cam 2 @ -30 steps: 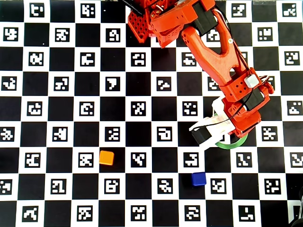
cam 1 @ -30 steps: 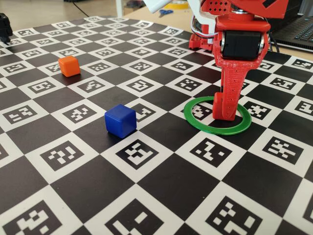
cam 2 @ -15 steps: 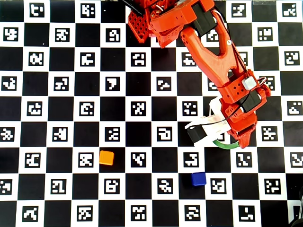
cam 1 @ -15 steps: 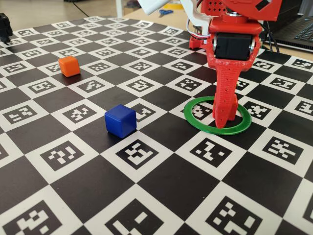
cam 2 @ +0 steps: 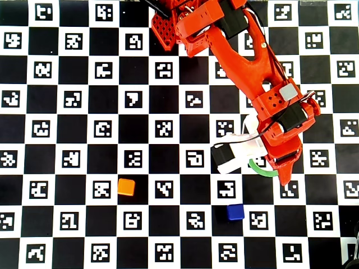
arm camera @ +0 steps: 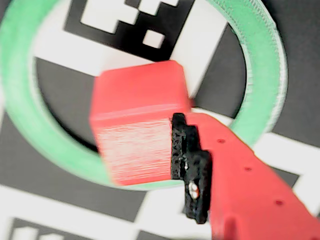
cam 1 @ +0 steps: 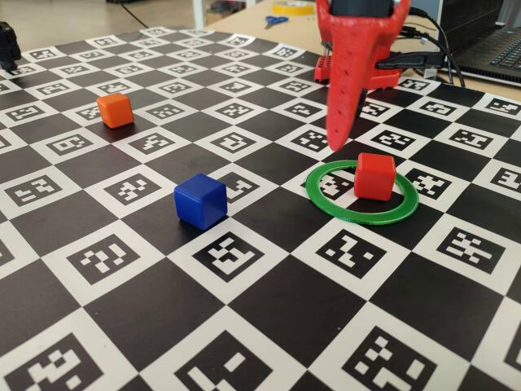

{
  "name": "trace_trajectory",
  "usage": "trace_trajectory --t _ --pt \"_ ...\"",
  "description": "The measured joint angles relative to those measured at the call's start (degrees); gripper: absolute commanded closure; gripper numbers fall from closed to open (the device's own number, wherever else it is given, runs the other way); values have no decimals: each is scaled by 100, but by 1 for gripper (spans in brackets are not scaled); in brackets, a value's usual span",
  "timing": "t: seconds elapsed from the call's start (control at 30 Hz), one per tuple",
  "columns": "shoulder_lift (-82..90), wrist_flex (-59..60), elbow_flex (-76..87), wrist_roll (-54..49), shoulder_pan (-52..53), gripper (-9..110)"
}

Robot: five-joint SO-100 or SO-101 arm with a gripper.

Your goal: Grab the red cube then put it in the green circle then put the blue cube on top and finally the orange cube on top

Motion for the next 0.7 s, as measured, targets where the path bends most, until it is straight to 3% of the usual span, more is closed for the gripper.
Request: trace_trajectory --t 0.37,0.7 --pt "-44 800 -1758 -70 475 53" --pt "-1301 1213 -3331 -141 765 53"
